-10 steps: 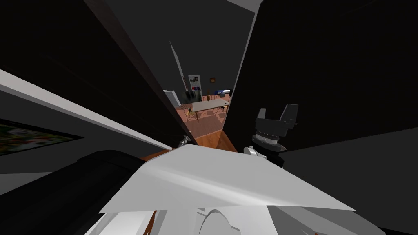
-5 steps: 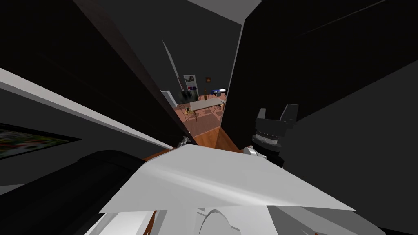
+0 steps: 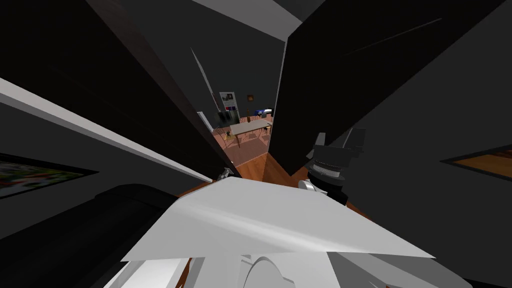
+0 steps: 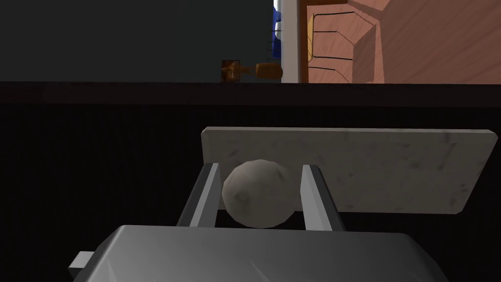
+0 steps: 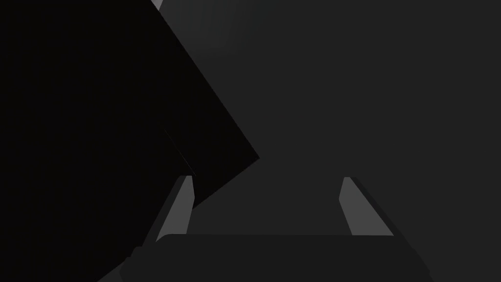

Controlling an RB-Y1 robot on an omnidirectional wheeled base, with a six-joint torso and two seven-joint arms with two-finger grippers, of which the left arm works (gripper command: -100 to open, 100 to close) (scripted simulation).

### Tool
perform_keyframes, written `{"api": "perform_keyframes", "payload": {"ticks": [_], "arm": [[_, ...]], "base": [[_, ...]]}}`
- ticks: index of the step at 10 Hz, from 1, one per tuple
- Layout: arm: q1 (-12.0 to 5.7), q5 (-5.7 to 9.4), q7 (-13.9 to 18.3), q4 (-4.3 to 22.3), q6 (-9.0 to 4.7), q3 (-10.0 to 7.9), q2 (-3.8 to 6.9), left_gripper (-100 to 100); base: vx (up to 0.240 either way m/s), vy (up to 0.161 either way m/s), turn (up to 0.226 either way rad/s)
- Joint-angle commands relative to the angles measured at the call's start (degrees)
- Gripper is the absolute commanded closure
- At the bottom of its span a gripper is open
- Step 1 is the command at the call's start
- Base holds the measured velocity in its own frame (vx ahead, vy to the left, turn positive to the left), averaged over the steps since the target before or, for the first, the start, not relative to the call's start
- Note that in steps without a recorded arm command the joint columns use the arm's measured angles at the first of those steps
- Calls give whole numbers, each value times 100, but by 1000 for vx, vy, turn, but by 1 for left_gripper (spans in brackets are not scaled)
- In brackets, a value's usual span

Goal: Pull the door open

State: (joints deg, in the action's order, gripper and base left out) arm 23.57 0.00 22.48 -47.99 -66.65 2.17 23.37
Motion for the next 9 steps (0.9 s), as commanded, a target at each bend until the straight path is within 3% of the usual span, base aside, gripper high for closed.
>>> {"api": "perform_keyframes", "payload": {"ticks": [1, 5, 6, 9], "arm": [[-24, -14, 47, 132, -130, 5, 64, 100], [-81, -52, 135, 324, -340, 34, 170, 100], [-69, -69, 115, 289, -282, 69, 118, 100], [-352, -101, 131, 367, -102, 143, 108, 100]], "base": [[-266, 53, -220], [-250, 65, -153], [-105, 26, -41], [-220, 36, -100]]}}
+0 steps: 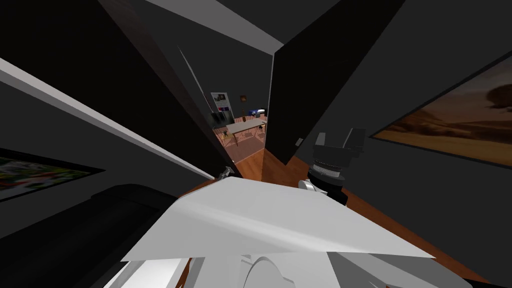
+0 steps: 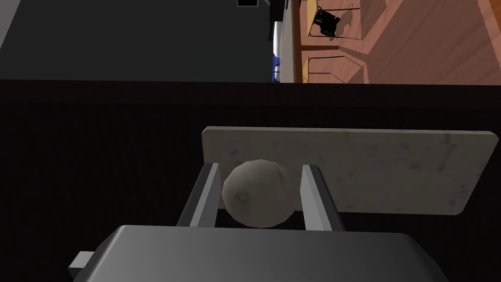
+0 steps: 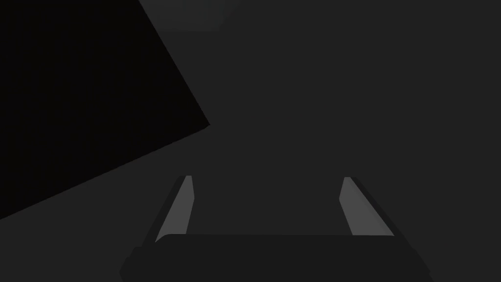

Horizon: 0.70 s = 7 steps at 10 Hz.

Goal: Pull the door open

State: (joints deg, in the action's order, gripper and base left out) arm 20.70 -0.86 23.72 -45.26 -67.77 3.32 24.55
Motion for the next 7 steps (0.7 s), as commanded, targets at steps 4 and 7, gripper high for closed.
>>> {"api": "perform_keyframes", "payload": {"ticks": [4, 7], "arm": [[-502, -45, 24, 185, 294, 112, -11, 100], [-727, -62, 33, 233, 441, 155, -11, 100]], "base": [[-241, 62, -103], [-202, 48, -70]]}}
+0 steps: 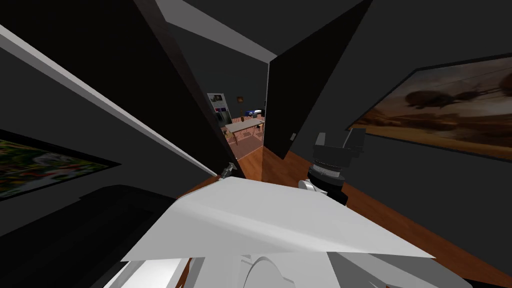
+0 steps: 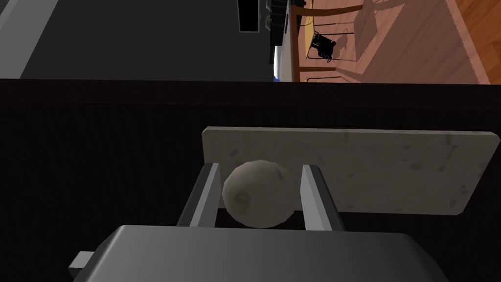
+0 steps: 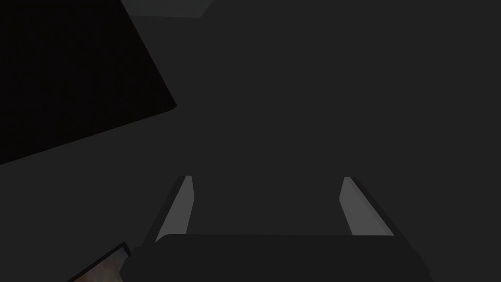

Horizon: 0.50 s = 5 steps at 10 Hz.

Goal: Pull the door open

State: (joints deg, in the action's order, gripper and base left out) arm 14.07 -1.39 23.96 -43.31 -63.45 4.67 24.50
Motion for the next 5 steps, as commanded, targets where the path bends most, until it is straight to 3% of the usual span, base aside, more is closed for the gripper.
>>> {"api": "perform_keyframes", "payload": {"ticks": [1, 5], "arm": [[-187, -17, 14, 64, 89, 43, -5, 100], [-489, -39, 25, 128, 286, 102, -5, 100]], "base": [[-191, 64, -89], [-211, 79, -77]]}}
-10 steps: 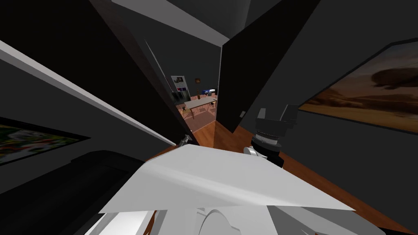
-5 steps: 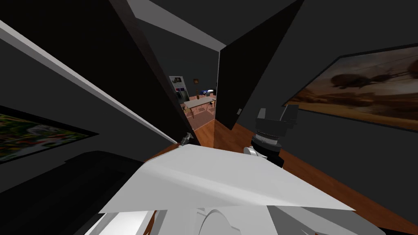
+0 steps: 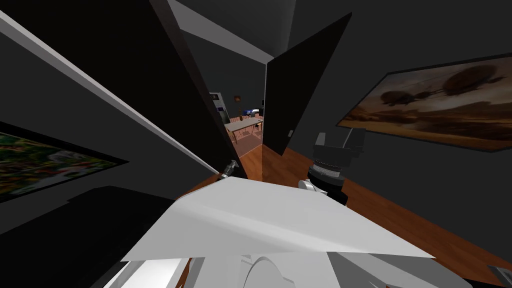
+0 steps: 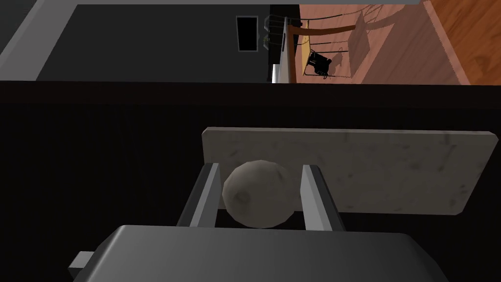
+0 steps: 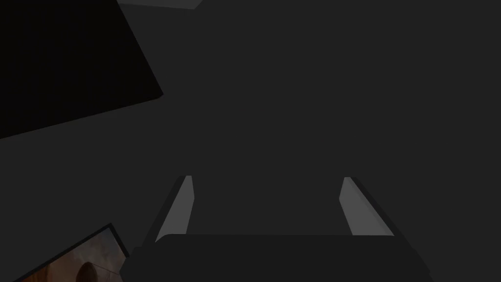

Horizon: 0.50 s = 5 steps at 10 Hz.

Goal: Pull the door open

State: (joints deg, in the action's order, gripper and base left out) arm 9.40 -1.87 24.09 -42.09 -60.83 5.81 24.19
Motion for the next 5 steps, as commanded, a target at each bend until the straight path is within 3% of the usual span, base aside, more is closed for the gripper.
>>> {"api": "perform_keyframes", "payload": {"ticks": [1, 5], "arm": [[0, 0, 0, 0, 0, 0, 0, 100], [70, -21, 122, 260, -383, 48, 153, 100]], "base": [[-79, 25, -25], [-191, 57, -181]]}}
